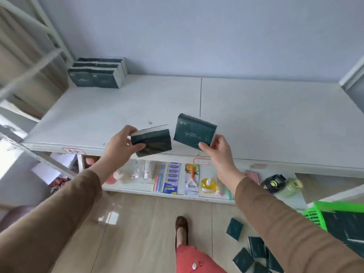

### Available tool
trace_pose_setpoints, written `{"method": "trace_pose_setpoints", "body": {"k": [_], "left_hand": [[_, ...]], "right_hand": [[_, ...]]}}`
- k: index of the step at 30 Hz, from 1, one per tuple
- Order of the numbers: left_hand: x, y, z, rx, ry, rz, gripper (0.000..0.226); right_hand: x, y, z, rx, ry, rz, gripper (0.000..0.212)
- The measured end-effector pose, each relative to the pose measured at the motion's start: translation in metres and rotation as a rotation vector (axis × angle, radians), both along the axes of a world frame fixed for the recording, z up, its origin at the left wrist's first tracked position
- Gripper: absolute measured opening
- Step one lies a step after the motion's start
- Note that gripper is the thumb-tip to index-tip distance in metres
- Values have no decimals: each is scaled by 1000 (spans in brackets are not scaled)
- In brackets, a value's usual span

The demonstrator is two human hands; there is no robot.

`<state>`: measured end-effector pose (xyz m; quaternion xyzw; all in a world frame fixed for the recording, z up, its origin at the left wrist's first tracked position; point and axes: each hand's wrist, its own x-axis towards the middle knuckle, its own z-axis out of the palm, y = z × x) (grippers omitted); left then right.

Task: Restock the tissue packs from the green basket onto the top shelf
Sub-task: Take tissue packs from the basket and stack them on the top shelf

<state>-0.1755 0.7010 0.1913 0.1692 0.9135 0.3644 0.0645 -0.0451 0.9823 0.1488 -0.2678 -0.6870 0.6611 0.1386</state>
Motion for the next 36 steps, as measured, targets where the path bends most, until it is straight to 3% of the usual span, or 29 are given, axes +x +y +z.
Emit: {"method": "trace_pose_setpoints", "body": {"k": [12, 24, 36], "left_hand": [[-217, -123, 15, -8, 66, 241, 35], [-429, -215, -3, -97, 90, 120, 33], [-486, -206, -24, 14, 75, 60, 46]], "right_hand": [[-245, -100, 15, 119, -15, 224, 36], [-419, -206, 4, 325, -102, 244, 37], [-485, -237, -31, 395, -223, 73, 32]]}}
